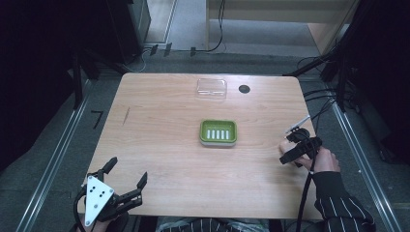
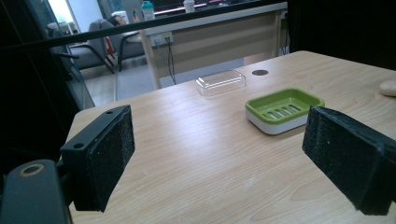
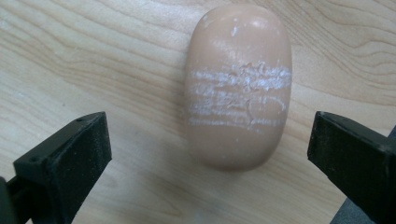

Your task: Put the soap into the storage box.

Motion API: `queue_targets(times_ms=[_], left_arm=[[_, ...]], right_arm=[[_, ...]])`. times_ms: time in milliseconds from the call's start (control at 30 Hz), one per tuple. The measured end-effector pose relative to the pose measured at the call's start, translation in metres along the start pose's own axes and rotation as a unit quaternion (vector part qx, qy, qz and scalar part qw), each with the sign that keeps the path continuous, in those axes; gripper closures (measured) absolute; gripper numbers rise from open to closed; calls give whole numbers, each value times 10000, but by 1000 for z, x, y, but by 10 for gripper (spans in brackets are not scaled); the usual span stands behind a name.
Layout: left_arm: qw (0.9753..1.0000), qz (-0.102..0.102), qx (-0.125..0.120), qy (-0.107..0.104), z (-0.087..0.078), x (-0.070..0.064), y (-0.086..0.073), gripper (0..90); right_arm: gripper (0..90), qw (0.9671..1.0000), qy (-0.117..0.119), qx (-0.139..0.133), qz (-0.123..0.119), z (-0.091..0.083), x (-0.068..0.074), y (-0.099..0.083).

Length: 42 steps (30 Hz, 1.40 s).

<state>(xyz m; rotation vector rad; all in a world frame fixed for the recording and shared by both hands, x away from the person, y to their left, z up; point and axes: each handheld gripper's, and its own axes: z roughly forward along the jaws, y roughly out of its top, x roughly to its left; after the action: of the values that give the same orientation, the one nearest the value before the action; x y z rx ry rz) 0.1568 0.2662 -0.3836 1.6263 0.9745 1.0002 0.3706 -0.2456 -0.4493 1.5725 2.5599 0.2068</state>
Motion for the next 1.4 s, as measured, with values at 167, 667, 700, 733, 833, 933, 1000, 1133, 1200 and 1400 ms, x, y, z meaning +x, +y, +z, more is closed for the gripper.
queue_targets(times_ms=[167,667,700,733,833,933,1000,1133,1200,1400], left_arm=[[10000,34,4,-11,0,-1,0,96],[10000,53,16,-22,1,-1,0,96],[10000,42,10,-11,0,-1,0,96],[10000,31,-1,-10,0,-1,0,96],[10000,33,-4,-13,0,-1,0,96],[10000,45,7,-14,1,-1,0,96],[10000,34,14,-13,0,0,0,96],[10000,39,-1,-17,0,0,0,96],[10000,44,5,-9,0,-1,0,96],[10000,38,0,-10,0,0,0,96]], right_arm=[[0,10000,20,88,-13,4,-3,6],[39,9987,193,480,-50,24,-13,23],[42,9986,170,496,-102,25,-14,24],[48,9986,167,501,-81,26,-13,24],[99,9981,150,581,-111,27,-11,26],[143,9978,159,627,-151,29,-10,28],[165,9978,114,640,-145,29,-10,28],[209,9978,43,648,-102,29,-10,28],[216,9978,55,654,-88,30,-10,28],[314,9983,139,571,-38,28,-13,26]])
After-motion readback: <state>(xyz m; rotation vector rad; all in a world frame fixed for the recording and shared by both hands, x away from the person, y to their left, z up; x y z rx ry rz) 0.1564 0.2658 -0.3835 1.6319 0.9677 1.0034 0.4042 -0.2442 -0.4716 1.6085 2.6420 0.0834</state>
